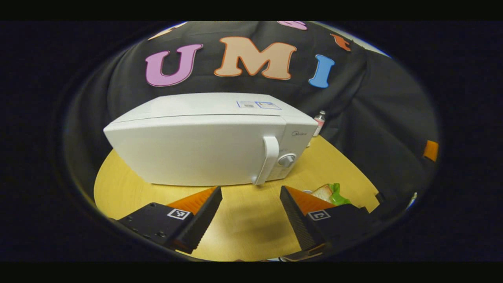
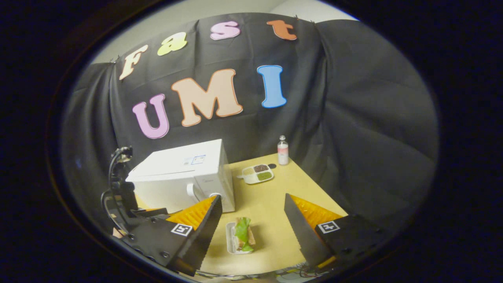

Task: Open the microwave oven with the left hand, put the food in, and close the microwave oven.

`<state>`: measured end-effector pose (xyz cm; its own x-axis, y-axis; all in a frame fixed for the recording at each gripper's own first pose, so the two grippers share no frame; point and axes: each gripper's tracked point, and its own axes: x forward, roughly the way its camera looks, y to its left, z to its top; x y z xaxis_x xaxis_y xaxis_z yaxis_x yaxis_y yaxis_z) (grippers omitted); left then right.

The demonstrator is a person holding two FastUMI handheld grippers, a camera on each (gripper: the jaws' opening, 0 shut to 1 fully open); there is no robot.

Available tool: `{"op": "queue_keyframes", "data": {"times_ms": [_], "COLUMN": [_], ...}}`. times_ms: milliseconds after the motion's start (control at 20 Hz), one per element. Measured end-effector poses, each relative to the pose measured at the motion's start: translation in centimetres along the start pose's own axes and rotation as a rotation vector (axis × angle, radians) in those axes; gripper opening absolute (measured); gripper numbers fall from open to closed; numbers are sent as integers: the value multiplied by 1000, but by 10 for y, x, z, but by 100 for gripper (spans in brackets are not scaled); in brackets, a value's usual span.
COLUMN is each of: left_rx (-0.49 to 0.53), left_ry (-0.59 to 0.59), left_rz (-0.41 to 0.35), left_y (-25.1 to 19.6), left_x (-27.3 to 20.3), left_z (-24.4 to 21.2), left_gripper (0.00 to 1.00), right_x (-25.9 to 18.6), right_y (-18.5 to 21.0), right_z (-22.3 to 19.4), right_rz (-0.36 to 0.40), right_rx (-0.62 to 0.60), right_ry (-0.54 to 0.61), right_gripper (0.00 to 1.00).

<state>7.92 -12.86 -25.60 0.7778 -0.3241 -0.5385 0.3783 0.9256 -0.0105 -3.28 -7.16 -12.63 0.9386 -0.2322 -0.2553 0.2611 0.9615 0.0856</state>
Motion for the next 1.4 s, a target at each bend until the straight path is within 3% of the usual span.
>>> {"op": "queue_keyframes", "data": {"times_ms": [50, 100, 150, 250, 300, 350, 450, 500, 550, 600, 700, 750, 850, 950, 1000, 1050, 1100, 1400], "left_rx": [5, 9, 11, 11, 12, 9, 4, 4, 6, 6, -3, -7, -2, 10, 12, 1, -11, -41], "left_ry": [10, 21, 29, 44, 53, 64, 71, 74, 80, 84, 89, 96, 103, 107, 114, 116, 112, 81], "left_rz": [-7, -11, -15, -10, -6, -3, -4, -5, 0, 3, 8, 7, 8, 11, 25, 35, 43, 107], "left_y": [-3, -5, -7, -7, -7, -8, -10, -11, -12, -12, -13, -14, -15, -15, -13, -12, -11, -10], "left_x": [10, 21, 30, 49, 57, 64, 74, 79, 83, 86, 92, 94, 101, 105, 105, 106, 105, 104], "left_z": [0, -1, -2, -4, -5, -5, -4, -4, -4, -4, -3, -3, -2, 0, 0, 0, 1, 0], "left_gripper": [93, 93, 93, 92, 87, 86, 85, 85, 82, 77, 72, 69, 61, 42, 37, 42, 34, 20], "right_x": [-1, -1, -2, 0, 2, 3, 5, 6, 7, 7, 9, 9, 10, 11, 12, 12, 12, 13], "right_y": [-3, -7, -10, -18, -21, -23, -25, -26, -27, -28, -27, -27, -29, -30, -32, -33, -33, -38], "right_z": [0, -1, -2, -3, -6, -6, -4, -5, -6, -7, -7, -7, -8, -9, -9, -8, -9, -16], "right_rz": [-13, -24, -35, -63, -75, -83, -93, -99, -103, -107, -108, -108, -111, -112, -113, -114, -113, -99], "right_rx": [10, 18, 25, 35, 42, 51, 71, 76, 78, 80, 82, 81, 76, 75, 77, 80, 83, 85], "right_ry": [1, 3, 2, 4, 10, 15, 16, 18, 22, 25, 29, 31, 36, 41, 42, 43, 43, 65], "right_gripper": [99, 99, 92, 92, 99, 92, 92, 99, 99, 92, 92, 99, 99, 99, 99, 99, 99, 99]}}
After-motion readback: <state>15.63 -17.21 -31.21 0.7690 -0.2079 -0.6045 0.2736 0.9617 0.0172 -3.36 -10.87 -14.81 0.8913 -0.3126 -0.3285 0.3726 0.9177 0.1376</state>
